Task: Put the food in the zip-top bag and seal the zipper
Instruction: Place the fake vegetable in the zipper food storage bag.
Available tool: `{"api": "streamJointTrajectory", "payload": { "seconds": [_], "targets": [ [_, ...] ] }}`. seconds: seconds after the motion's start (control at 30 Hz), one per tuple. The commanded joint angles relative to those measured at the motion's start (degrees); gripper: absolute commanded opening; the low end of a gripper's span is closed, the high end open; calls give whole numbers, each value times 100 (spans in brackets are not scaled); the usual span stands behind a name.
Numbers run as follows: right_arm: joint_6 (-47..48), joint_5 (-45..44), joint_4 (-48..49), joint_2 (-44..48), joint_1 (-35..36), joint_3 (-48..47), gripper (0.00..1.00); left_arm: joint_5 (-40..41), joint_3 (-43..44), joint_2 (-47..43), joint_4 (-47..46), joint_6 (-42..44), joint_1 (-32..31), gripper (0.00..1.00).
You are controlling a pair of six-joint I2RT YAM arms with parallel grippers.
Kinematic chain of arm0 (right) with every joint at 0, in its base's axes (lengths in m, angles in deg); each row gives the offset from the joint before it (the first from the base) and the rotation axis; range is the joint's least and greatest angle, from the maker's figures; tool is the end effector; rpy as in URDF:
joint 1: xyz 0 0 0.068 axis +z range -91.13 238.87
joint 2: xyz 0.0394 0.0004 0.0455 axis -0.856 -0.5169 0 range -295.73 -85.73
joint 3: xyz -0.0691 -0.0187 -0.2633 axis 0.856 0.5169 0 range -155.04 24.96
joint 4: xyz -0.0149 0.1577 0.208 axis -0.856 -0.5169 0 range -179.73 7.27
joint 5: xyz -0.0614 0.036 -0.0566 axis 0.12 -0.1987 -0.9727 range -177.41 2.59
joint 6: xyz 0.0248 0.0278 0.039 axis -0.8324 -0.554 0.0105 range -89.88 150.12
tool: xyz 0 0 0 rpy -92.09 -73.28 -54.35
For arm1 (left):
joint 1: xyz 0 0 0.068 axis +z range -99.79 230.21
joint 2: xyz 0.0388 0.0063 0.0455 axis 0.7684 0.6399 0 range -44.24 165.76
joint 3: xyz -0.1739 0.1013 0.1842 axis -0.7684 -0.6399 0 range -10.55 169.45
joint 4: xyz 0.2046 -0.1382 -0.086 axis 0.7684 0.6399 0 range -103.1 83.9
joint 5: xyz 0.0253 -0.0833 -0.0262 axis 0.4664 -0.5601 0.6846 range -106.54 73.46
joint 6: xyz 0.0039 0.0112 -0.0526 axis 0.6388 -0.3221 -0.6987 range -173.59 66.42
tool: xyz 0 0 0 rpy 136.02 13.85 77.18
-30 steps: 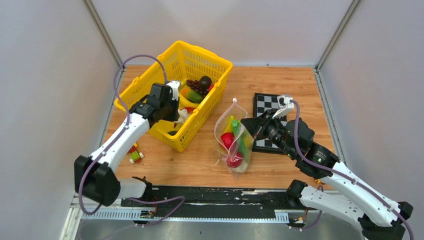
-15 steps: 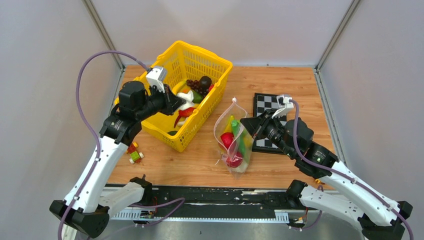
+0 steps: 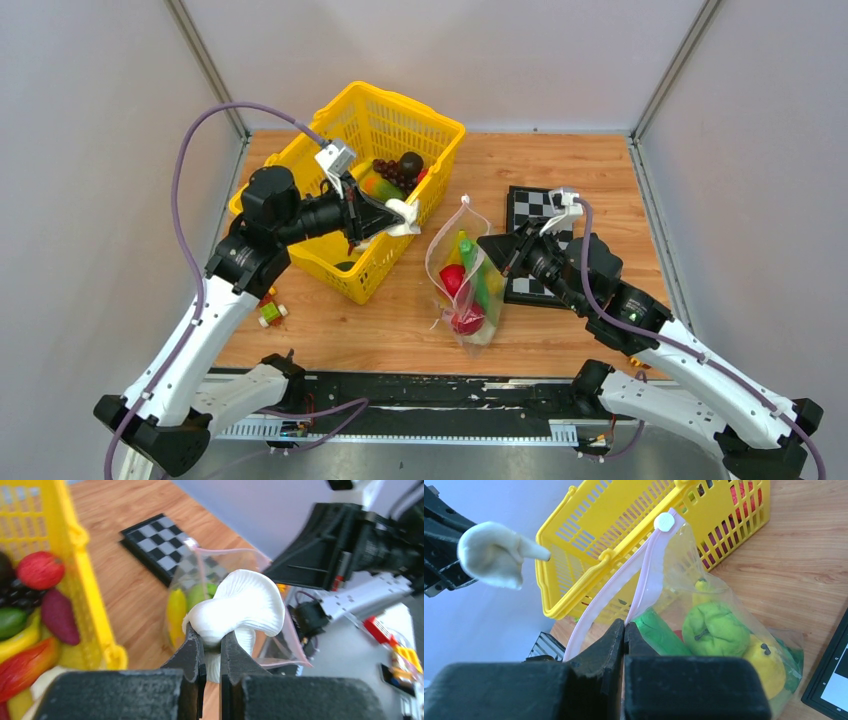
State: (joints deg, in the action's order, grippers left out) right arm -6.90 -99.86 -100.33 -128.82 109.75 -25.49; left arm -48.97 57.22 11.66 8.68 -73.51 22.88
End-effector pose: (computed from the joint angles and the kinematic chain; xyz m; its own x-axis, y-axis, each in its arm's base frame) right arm 0.1130 0.1267 0.3655 -0.4650 0.3600 -0.8088 -0.4304 0.7064 0.5619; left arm 0.1706 -0.1097 0.4233 -0.4358 -0.0985 -0.8946 0.7533 0.5039 -0.4225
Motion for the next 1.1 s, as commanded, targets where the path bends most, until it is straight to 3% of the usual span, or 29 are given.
{"api": "streamJointTrajectory", "payload": {
  "seconds": [0.0, 0.13, 0.33, 0.57, 0.77, 0.93, 1.07],
  "targets": [
    [-33, 40, 294, -16, 10, -43, 0, -1817, -288, 35, -1363, -491, -29, 0],
    [-32, 31, 293, -8, 7, -51, 0, -2475, -598, -45, -2590, -1132, -81, 0],
    [-26, 52, 331, -52, 10, -69, 0, -2705, -595, 30, -2558, -938, -380, 0],
    [-40, 150, 379, -63, 10, -70, 0, -2110, -521, 501, -2206, -462, -773, 4],
    [-37, 73, 394, 146, 10, 22, 0, -1105, -144, 1229, -1126, 248, -1153, 10],
    [-12, 4, 344, 222, 11, 29, 0, -608, 71, 1496, -916, 475, -1473, 24],
    [3, -30, 313, 238, 10, 47, 0, -264, 199, 1488, -446, 677, -1486, 50]
  ]
}}
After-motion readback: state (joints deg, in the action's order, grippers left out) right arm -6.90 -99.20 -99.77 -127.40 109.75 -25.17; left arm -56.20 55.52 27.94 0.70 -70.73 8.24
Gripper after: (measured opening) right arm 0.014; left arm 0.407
